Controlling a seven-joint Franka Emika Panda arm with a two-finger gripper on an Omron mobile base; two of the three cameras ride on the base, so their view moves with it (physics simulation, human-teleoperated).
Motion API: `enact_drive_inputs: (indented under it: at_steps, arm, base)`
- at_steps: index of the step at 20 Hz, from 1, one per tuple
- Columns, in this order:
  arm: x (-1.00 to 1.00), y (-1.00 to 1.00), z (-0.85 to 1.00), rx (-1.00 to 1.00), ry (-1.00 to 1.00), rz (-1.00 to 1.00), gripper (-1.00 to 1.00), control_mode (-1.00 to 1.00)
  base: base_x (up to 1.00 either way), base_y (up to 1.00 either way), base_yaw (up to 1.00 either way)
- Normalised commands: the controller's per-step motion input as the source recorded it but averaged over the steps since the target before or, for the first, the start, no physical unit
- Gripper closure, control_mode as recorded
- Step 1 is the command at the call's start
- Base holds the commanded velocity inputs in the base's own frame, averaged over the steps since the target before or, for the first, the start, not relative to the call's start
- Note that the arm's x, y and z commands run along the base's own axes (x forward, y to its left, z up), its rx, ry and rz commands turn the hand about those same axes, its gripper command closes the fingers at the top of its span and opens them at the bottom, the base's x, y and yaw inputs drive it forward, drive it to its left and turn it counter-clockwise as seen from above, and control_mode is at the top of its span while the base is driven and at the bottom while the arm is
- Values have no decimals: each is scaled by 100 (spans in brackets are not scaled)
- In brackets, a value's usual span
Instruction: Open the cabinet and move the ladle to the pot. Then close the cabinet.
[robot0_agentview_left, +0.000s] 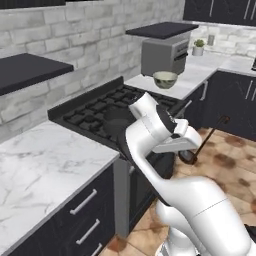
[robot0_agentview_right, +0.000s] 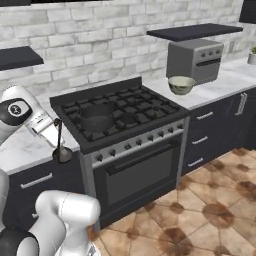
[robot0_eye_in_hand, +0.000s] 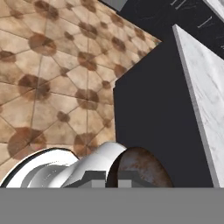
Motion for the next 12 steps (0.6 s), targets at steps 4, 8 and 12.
enact_drive_inputs:
  at_steps: [4,8,12]
  arm:
    - [0,0,0,0,0,0,100,100]
    - [0,0,0,0,0,0,100,100]
    - [0,0,0,0,0,0,100,100]
  base:
    - [56,-55,0]
    - [45,-57,0]
    - [8,-70,5]
